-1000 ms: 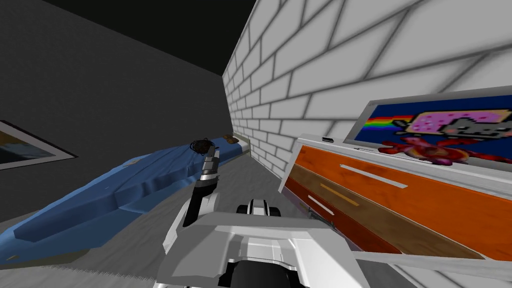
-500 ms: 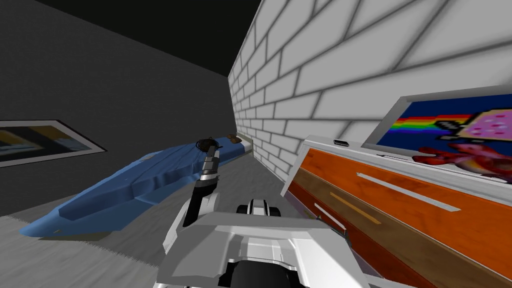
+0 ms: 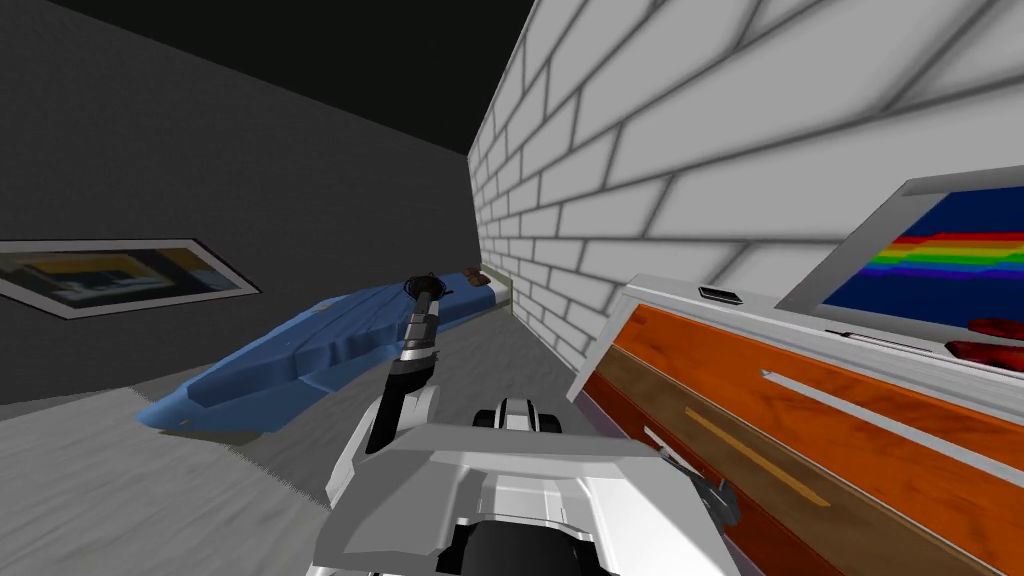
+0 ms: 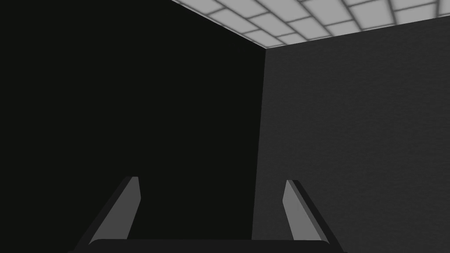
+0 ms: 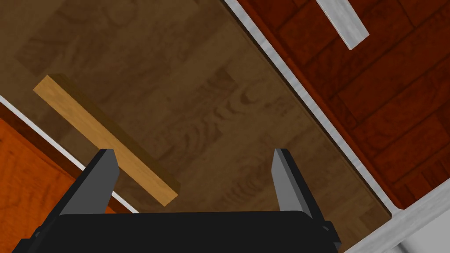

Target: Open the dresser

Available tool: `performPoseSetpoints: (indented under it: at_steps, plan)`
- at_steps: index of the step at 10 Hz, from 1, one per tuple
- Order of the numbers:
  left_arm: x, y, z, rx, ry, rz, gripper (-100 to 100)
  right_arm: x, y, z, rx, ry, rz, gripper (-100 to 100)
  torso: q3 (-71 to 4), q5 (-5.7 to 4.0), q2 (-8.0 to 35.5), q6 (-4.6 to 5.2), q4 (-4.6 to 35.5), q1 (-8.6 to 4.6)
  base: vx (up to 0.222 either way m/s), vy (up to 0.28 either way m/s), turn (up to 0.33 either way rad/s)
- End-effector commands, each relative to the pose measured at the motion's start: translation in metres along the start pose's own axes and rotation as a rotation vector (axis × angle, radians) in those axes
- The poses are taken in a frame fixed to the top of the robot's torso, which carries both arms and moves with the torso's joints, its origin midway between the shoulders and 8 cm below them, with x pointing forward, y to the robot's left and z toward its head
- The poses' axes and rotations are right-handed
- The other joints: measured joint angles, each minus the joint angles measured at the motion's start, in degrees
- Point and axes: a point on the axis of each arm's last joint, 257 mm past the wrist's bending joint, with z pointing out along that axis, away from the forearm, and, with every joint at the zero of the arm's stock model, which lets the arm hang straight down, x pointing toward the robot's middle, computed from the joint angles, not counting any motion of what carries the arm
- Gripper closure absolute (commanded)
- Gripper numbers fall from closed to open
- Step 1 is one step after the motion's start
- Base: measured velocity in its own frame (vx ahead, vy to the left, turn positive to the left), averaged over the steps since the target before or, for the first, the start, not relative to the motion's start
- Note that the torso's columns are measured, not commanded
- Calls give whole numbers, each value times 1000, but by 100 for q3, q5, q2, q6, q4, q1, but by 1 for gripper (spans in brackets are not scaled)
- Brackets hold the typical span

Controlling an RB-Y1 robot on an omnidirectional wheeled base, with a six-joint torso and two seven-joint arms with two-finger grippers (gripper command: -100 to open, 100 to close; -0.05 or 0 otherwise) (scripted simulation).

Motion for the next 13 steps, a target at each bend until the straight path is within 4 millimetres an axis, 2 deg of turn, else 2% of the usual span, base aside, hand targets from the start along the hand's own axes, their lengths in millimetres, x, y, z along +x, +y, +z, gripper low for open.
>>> performPoseSetpoints:
  at_steps: [1, 2, 5, 8, 9, 10, 13]
  plan:
    - [0, 0, 0, 0, 0, 0, 0, 1, -24, 4, 76, -53, -91, -100, 0, 0, 2, 4, 0, 4, 44, -27, 115]
    - [0, 0, 0, 0, 0, 0, 0, 1, -24, 4, 76, -53, -92, -100, 0, 2, 1, 1, 0, 6, 34, -21, 67]
    - [0, 0, 0, 0, 0, 0, 0, -4, -56, 9, 163, -141, -209, -100, 0, 2, 0, 1, 0, 6, 41, -22, 153]
    - [0, 0, 0, 0, 0, 0, 0, -13, -78, 12, 221, -216, -289, -100, 1, 2, 2, 2, 0, 8, 41, -24, 107]
    - [0, 0, 0, 0, 0, 0, 0, -12, -72, 13, 207, -199, -271, -100, 2, 2, 4, 2, 1, 7, 16, -14, 22]
    - [0, 0, 0, 0, 0, 0, 0, -11, -80, 24, 250, -167, -283, -100, 5, 2, 9, 4, 2, 10, -129, -51, 325]
    - [0, 0, 0, 0, 0, 0, 0, 0, -90, 34, 295, -96, -277, -100, 25, -1, 41, 3, 11, 1, -211, -65, 403]
